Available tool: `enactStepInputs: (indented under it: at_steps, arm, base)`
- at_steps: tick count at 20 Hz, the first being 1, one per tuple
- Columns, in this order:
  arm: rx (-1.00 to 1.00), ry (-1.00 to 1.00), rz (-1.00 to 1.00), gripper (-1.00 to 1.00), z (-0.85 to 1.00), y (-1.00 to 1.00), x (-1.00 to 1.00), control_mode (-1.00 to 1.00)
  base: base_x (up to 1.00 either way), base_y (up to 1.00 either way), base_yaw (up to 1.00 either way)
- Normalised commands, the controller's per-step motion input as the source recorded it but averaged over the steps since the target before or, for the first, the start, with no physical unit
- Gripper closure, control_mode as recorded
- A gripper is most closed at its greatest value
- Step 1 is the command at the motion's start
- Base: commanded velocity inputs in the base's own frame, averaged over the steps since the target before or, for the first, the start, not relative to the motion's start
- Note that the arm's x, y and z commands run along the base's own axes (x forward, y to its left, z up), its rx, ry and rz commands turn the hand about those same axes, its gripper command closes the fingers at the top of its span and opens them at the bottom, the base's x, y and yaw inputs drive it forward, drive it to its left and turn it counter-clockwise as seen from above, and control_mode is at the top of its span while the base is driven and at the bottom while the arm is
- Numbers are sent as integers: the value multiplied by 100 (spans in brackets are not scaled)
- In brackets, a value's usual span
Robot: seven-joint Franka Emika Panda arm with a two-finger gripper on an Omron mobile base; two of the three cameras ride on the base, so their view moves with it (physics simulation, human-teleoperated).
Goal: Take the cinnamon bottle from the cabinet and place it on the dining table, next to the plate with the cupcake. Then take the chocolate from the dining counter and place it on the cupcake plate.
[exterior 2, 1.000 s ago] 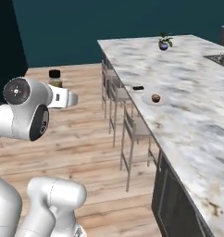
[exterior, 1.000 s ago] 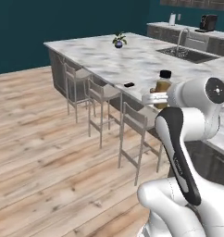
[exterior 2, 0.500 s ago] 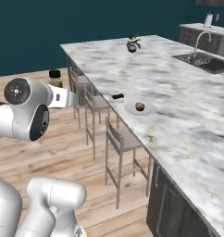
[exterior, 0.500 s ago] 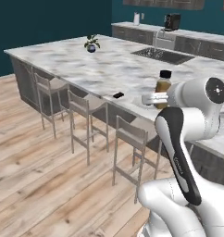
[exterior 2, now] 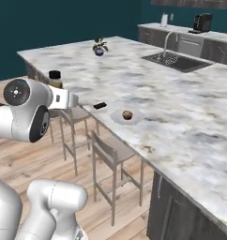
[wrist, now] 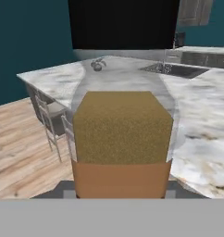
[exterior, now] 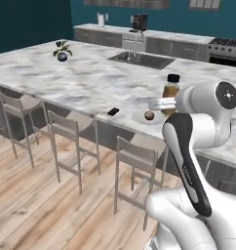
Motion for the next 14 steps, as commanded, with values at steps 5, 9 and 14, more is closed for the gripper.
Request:
enactStepInputs:
  at_steps: [5, 9, 14]
  arm:
    - [0, 0, 0, 100, 0, 0, 0, 100]
    - [0, 0, 0, 100, 0, 0, 0, 100]
    - [0, 0, 0, 100, 0, 0, 0, 100]
  base:
    - [51, 35, -55]
    - [47, 38, -56]
    - [42, 47, -48]
